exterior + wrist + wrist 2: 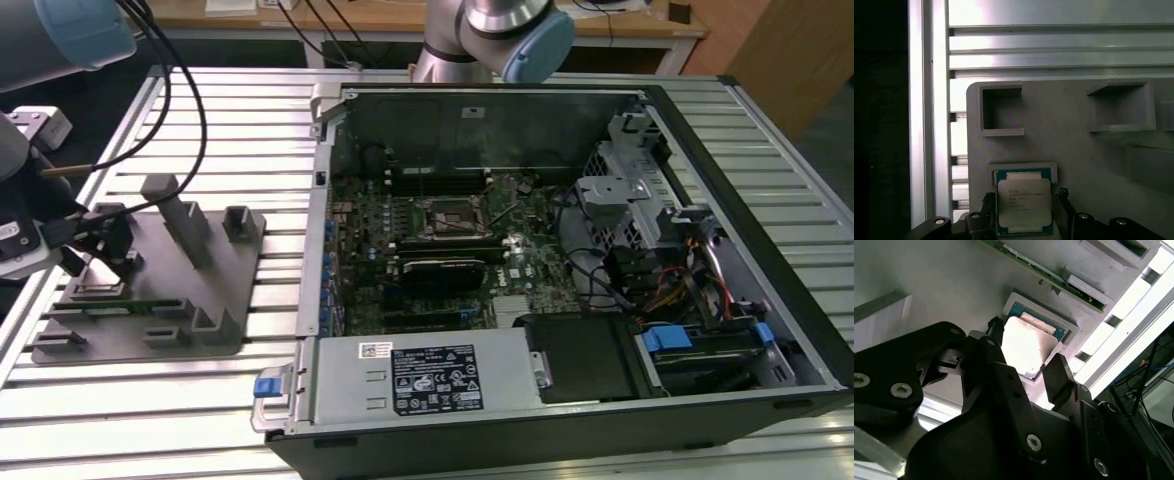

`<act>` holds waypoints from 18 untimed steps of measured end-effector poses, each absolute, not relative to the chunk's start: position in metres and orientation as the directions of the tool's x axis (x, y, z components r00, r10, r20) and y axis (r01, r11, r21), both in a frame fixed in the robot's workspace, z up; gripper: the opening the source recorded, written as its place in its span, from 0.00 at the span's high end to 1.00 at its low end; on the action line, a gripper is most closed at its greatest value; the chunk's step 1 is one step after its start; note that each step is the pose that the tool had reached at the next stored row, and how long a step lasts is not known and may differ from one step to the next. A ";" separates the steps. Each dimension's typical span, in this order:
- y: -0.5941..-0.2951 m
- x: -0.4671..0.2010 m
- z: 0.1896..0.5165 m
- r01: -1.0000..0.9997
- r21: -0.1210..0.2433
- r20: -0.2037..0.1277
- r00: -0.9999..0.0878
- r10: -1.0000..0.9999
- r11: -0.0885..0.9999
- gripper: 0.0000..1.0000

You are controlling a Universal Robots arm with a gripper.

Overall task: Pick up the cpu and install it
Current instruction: 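Pick up the cpu and move it towards the insertion slot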

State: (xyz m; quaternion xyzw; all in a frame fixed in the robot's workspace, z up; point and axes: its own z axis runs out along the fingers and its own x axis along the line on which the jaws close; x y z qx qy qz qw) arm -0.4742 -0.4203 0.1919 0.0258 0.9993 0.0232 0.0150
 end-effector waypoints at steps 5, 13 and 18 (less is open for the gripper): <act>-0.420 -0.474 0.191 0.055 0.047 -0.029 -0.998 0.056 0.997 0.41; -0.420 -0.474 0.188 0.055 0.047 -0.029 -0.998 0.056 0.997 0.41; -0.420 -0.474 0.186 0.055 0.047 -0.029 -0.998 0.056 0.997 0.41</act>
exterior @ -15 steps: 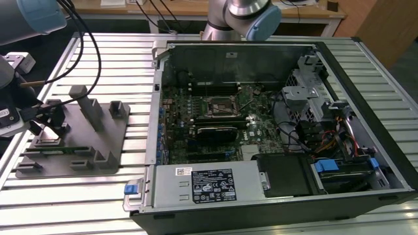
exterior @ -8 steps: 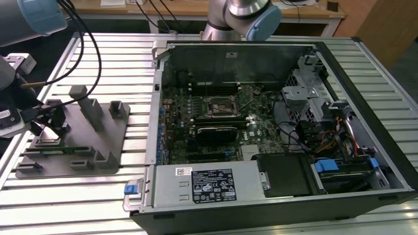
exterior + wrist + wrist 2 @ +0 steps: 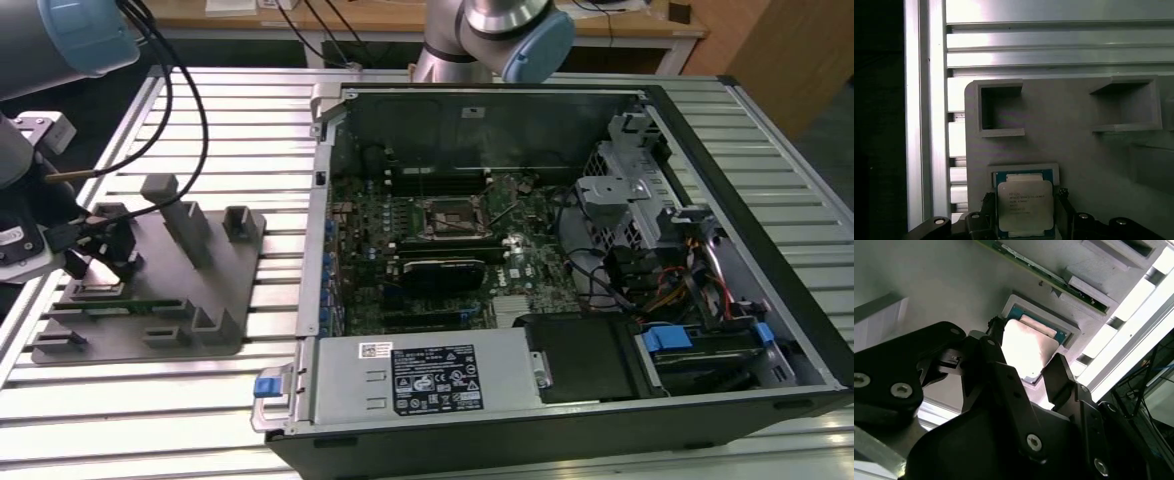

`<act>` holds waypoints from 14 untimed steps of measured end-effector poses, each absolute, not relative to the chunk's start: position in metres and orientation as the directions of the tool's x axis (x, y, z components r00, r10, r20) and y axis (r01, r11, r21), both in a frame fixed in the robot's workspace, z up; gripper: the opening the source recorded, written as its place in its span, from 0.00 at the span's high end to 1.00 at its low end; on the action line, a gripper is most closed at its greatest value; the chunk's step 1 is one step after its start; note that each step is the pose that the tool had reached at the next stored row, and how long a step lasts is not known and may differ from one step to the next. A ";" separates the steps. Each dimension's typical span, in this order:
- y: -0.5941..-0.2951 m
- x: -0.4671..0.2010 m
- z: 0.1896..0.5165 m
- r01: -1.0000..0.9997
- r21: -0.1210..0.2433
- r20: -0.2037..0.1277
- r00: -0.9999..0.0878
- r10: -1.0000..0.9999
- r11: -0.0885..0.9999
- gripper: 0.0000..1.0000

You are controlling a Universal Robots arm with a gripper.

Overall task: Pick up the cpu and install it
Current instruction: 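Pick up the cpu and move it towards the insertion slot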

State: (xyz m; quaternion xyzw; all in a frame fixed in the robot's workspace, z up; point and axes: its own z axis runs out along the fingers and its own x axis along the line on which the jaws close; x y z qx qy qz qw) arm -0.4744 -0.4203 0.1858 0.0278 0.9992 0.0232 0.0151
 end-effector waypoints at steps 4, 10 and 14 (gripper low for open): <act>-0.420 -0.474 0.184 0.055 0.049 -0.029 -0.998 0.056 0.997 0.41; -0.420 -0.474 0.182 0.055 0.052 -0.029 -0.998 0.056 0.997 0.41; -0.420 -0.474 0.182 0.055 0.052 -0.029 -0.998 0.056 0.997 0.41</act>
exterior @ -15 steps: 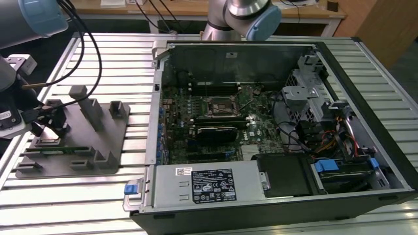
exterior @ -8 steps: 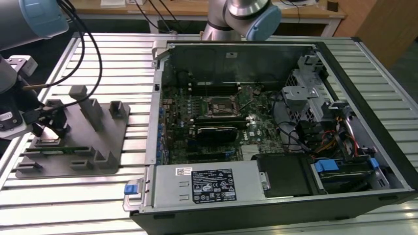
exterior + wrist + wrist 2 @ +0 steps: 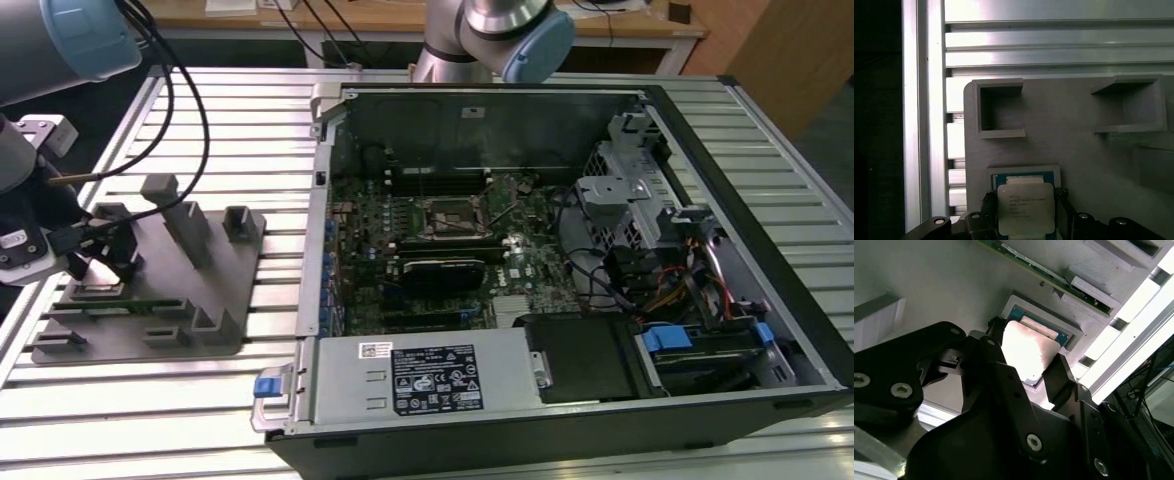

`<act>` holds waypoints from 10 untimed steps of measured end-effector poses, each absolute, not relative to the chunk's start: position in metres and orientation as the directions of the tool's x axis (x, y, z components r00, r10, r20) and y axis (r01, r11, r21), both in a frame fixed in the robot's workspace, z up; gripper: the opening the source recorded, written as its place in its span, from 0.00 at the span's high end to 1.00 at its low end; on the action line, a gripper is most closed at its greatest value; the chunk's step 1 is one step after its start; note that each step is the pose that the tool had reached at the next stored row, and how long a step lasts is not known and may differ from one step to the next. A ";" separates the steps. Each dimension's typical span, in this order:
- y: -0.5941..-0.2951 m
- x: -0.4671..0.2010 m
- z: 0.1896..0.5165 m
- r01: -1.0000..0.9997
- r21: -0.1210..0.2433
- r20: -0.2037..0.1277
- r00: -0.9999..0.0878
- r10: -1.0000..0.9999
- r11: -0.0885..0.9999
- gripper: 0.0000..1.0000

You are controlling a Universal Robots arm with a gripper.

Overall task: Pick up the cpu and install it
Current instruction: 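Pick up the cpu and move it towards the insertion slot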

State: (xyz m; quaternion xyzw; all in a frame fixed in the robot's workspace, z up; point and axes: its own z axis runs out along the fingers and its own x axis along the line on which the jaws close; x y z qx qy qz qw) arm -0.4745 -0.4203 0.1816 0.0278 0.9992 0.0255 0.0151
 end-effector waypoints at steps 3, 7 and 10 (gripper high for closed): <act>-0.420 -0.474 0.182 0.055 0.052 -0.029 -0.998 0.056 0.997 0.41; -0.420 -0.474 0.182 0.055 0.052 -0.029 -0.998 0.056 0.997 0.41; -0.420 -0.474 0.182 0.055 0.053 -0.029 -0.998 0.056 0.997 0.41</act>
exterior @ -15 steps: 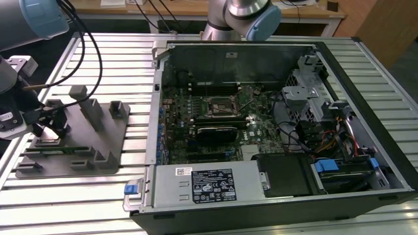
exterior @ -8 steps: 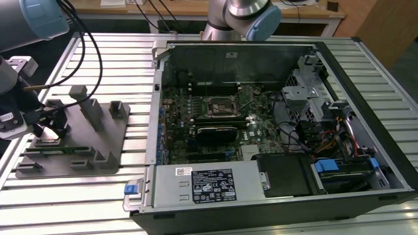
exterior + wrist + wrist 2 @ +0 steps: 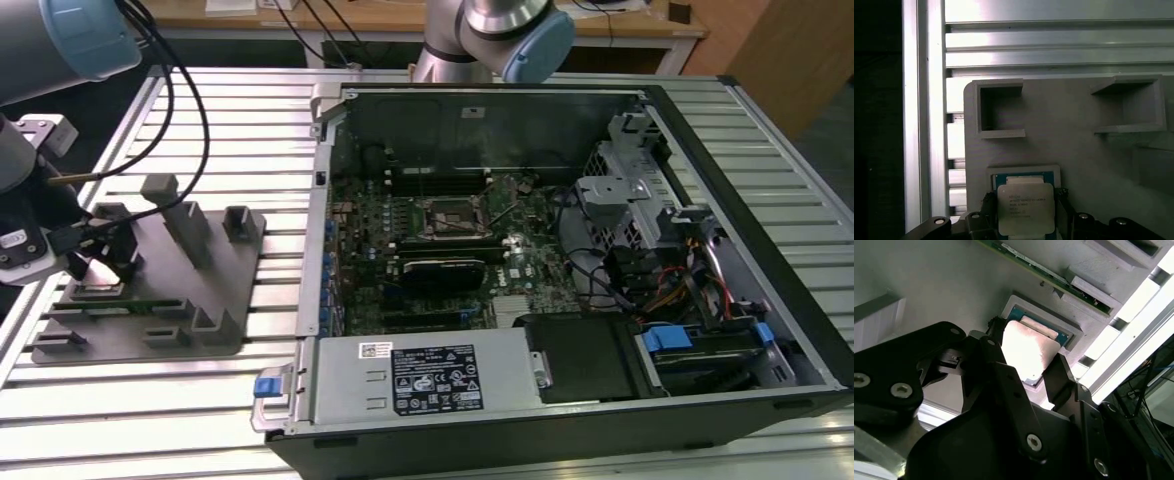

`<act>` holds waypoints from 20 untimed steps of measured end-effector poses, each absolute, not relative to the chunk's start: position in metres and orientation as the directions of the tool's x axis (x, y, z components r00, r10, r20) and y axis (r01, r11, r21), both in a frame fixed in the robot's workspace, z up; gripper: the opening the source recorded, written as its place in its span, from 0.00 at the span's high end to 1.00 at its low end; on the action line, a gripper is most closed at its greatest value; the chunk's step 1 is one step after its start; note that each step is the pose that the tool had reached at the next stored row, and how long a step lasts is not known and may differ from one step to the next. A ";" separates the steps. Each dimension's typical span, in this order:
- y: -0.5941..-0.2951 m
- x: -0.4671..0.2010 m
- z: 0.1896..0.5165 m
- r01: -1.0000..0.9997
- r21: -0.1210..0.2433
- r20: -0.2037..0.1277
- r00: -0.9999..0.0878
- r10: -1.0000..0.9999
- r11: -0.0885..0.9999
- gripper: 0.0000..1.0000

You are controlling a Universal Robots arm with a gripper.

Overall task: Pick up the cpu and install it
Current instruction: 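Pick up the cpu and move it towards the insertion slot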

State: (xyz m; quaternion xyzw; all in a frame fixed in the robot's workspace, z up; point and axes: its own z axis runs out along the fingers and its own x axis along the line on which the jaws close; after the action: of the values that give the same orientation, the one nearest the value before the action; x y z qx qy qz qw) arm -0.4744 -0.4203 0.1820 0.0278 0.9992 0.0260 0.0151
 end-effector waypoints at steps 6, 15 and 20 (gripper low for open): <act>-0.420 -0.474 0.182 0.040 0.057 -0.028 -0.999 0.042 0.998 0.41; -0.420 -0.474 0.182 0.014 0.057 -0.028 -0.999 0.016 0.998 0.41; -0.420 -0.474 0.182 0.014 0.057 -0.028 -0.999 0.016 0.998 0.43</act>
State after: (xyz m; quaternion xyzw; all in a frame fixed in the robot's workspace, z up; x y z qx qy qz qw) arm -0.4743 -0.4203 0.1820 0.0074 0.9995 0.0285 0.0143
